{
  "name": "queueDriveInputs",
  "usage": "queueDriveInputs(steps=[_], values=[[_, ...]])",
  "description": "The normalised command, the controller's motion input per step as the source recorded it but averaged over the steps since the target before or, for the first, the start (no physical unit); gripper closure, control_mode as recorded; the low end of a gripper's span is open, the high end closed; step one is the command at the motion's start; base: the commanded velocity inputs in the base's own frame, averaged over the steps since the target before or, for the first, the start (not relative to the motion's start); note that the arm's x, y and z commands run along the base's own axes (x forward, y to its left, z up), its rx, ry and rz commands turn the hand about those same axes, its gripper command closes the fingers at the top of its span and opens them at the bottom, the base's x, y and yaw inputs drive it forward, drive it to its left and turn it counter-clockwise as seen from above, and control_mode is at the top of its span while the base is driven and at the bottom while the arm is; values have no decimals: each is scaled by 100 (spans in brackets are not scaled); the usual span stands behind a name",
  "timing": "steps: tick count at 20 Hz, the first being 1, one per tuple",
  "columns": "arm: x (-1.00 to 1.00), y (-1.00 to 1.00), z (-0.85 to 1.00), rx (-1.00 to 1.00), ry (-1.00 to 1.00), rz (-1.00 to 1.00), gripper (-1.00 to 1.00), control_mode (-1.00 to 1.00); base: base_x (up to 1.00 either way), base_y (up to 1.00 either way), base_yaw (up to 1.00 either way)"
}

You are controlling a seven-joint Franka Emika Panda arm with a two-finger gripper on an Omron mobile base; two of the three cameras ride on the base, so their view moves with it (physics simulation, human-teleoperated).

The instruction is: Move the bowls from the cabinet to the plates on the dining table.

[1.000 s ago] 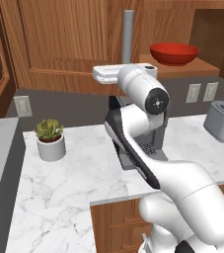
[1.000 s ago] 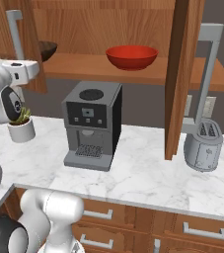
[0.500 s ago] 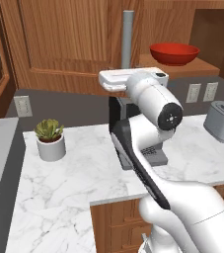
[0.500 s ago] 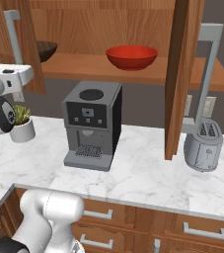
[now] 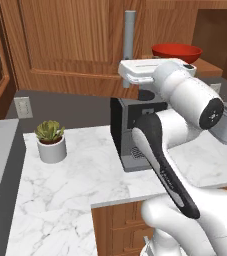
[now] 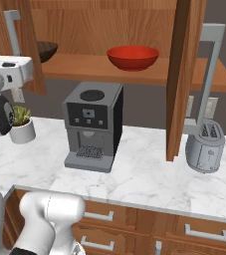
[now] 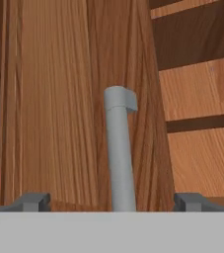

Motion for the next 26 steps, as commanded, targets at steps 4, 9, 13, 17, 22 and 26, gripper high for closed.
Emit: queueDriveInputs(steps=[4, 9, 13, 17, 22, 26], values=[[-38, -28, 20, 1, 0, 11, -100, -100, 0, 0, 0], [-24, -27, 15, 11, 2, 8, -100, -100, 0, 0, 0], [-11, -12, 13, 13, 2, 12, -100, -100, 0, 0, 0], [-13, -12, 2, 6, 4, 15, -100, -100, 0, 0, 0], [-7, -5, -1, 4, 7, 18, -100, -100, 0, 0, 0], [9, -12, 0, 8, 3, 14, -100, -100, 0, 0, 0]])
